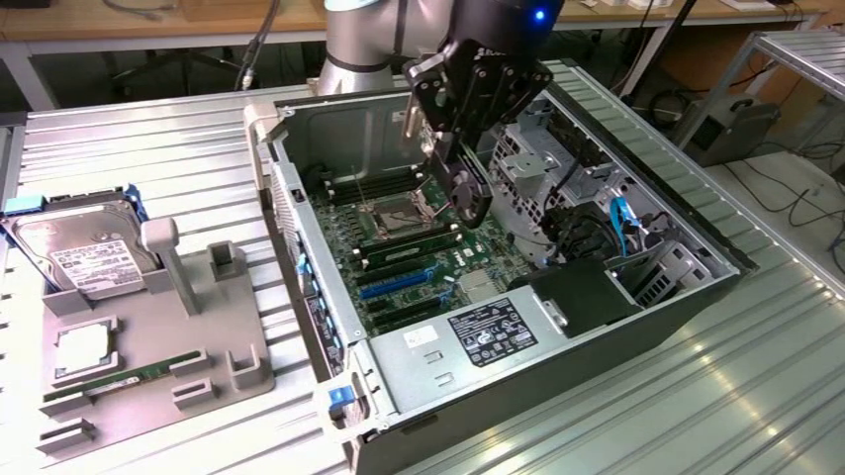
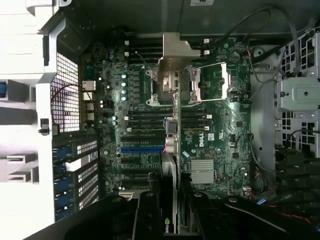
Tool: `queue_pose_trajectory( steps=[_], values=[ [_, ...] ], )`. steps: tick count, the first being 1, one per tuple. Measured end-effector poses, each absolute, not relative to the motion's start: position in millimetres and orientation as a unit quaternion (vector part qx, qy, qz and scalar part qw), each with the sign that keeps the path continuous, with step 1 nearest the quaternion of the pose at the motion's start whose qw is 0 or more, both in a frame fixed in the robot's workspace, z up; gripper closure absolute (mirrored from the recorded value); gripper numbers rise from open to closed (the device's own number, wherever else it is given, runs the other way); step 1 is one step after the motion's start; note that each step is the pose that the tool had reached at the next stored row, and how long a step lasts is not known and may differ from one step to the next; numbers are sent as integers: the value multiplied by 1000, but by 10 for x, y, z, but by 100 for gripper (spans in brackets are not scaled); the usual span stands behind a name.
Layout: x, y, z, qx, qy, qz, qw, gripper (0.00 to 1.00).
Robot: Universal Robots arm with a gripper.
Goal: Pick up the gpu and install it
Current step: 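Pick up the gpu and move the gpu toward the slot, then insert the gpu into the slot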
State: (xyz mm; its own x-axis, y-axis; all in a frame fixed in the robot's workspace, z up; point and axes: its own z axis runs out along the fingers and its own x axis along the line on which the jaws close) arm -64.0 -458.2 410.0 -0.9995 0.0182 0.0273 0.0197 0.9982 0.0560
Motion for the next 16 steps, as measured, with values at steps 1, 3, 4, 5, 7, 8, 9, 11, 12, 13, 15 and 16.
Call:
queue_pose_trajectory(
  steps=[1,3,4,5,7,8,9,11,12,13,15,16],
  values=[
    [-616,-4582,4094,-8,-999,-28,17,74],
    [-596,-4581,4087,-7,-999,-28,21,74],
    [-596,-4581,4088,-7,-999,-28,22,74],
    [-596,-4581,4088,-7,-999,-28,22,74],
    [-596,-4581,4088,-7,-999,-28,22,74],
    [-596,-4581,4088,-7,-999,-28,22,74],
    [-596,-4581,4088,-7,-999,-28,22,74],
    [-596,-4581,4088,-7,-999,-28,22,74],
    [-596,-4581,4088,-7,-999,-28,22,74],
    [-596,-4581,4088,-7,-999,-28,22,74],
    [-596,-4581,4088,-7,-999,-28,22,74],
    [-596,-4581,4088,-7,-999,-28,22,74]
  ],
)
